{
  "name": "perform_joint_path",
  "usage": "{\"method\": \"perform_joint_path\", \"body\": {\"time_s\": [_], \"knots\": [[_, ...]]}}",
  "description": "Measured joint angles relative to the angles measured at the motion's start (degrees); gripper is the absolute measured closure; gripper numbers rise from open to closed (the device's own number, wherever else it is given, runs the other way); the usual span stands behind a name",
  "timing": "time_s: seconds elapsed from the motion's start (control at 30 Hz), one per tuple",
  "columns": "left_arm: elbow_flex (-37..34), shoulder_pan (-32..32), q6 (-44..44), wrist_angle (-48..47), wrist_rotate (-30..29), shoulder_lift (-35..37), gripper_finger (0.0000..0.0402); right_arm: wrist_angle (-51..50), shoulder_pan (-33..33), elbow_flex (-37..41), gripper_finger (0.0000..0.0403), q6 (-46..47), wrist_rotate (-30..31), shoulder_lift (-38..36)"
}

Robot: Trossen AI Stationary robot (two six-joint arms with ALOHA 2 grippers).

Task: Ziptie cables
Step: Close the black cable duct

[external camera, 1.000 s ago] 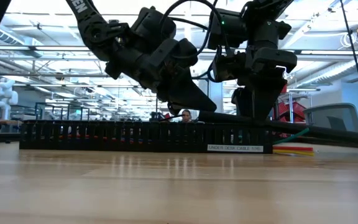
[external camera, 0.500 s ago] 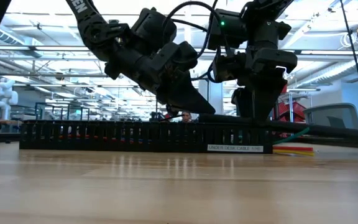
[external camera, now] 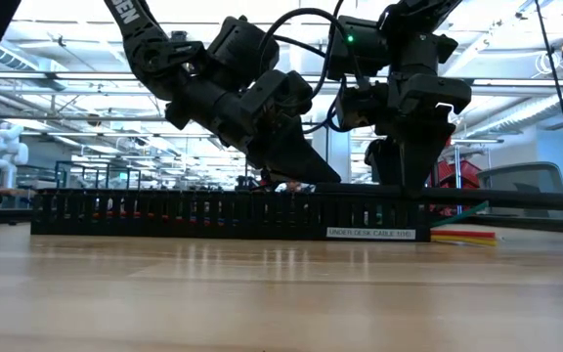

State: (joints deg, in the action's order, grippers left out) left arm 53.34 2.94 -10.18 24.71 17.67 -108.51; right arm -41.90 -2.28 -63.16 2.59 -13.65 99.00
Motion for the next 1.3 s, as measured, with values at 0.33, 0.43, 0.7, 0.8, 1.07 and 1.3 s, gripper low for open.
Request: {"method": "perform_joint_path", "body": {"time_s": [0.33,0.43,0.7,0.8,1.07,1.3], "knots": [[0.0,0.0,0.1,0.0,0.2,0.0,0.0401,0.2,0.0,0.0,0.016,-0.5,0.0,0.0],[-0.1,-0.2,1.3,-0.2,0.0,0.0,0.0401,0.3,0.0,0.0,0.016,-0.5,0.2,0.0],[-0.1,-0.5,2.7,-0.4,-1.5,0.0,0.0401,0.7,0.1,0.1,0.016,-0.5,1.0,0.0],[-0.1,-0.5,3.5,-0.4,-2.7,0.0,0.0401,0.9,0.1,0.1,0.016,-0.4,2.4,-0.1],[-0.1,-0.5,3.5,-0.6,-3.9,0.0,0.0401,1.1,0.1,0.1,0.016,-0.3,3.2,-0.1],[-0.1,-0.5,3.2,-0.6,-4.0,0.0,0.0401,1.1,0.0,0.1,0.016,-0.6,3.2,-0.1]]}}
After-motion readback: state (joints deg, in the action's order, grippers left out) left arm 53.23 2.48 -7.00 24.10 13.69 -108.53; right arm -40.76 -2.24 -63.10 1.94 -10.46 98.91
